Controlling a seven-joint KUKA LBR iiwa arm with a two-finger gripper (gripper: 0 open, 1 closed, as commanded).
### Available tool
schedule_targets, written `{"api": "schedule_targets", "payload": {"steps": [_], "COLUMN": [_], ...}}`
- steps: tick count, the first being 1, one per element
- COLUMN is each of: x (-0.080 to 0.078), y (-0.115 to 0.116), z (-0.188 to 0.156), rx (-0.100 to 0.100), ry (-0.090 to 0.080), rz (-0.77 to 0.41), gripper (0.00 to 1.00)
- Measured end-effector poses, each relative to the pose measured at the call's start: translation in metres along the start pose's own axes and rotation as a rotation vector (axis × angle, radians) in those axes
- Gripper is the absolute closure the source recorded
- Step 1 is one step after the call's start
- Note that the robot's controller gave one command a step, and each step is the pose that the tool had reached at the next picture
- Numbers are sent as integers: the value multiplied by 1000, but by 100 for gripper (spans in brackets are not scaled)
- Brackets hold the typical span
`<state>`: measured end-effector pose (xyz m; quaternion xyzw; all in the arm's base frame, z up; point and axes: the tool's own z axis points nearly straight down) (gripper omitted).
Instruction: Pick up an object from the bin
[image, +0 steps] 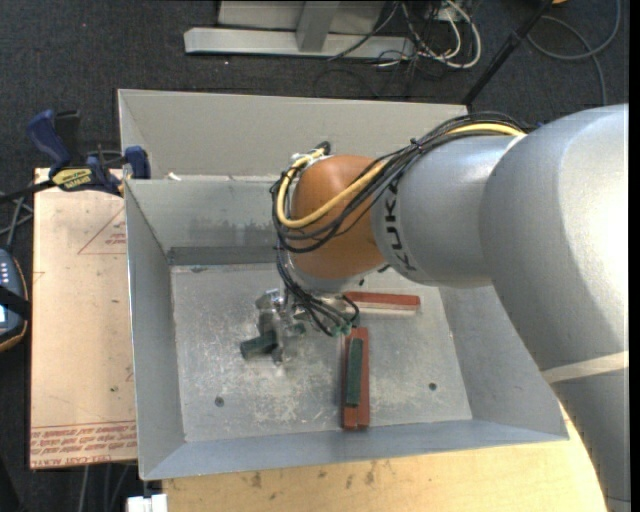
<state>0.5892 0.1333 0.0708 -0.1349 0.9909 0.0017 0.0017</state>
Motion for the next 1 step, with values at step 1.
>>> {"api": "schedule_targets", "payload": {"steps": [1], "x": [12], "y": [-3], "z": [-167], "rx": [2], "ry": [0], "rz": [16], "gripper": [100]}}
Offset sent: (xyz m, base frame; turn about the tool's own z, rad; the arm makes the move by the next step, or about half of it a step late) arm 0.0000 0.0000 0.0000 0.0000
